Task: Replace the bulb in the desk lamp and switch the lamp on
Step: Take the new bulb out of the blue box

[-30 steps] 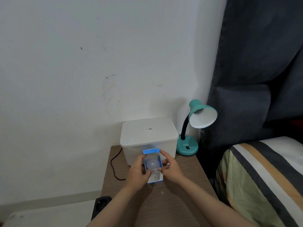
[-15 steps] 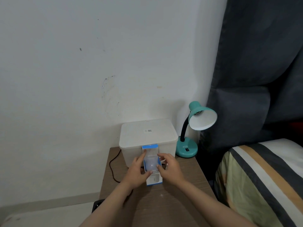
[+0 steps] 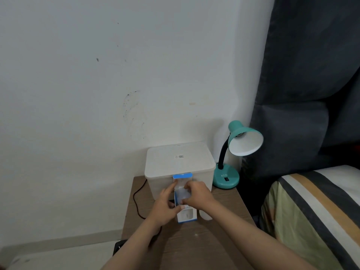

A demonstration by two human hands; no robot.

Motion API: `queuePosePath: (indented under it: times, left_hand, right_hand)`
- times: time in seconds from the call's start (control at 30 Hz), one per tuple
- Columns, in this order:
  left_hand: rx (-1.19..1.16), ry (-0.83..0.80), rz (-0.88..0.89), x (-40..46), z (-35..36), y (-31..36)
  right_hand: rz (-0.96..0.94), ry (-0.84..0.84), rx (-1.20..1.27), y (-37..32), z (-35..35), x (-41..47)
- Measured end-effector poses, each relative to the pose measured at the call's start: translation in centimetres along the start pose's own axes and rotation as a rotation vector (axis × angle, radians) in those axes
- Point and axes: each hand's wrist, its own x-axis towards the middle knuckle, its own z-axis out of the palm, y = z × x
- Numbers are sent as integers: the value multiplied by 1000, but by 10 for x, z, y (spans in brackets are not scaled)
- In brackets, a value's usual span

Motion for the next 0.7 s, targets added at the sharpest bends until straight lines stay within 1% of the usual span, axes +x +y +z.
queuePosePath:
  times: [0.1, 0.2, 0.47, 0.63, 0.7]
  left_hand:
    - [-11, 2, 1, 0, 0, 1]
    - [-16, 1, 14, 0, 0, 3]
    - [13, 2, 15, -2, 0, 5]
    - [42, 14, 22, -3, -1, 4]
    - [48, 15, 18, -4, 0, 5]
  right_hand:
    - [13, 18, 40, -1, 1, -1]
    - [7, 71, 152, 1, 0, -9]
    - [17, 332, 552, -3, -13, -34]
    - [-74, 583, 679, -1, -25, -42]
    - [-85, 616, 646, 1, -30, -40]
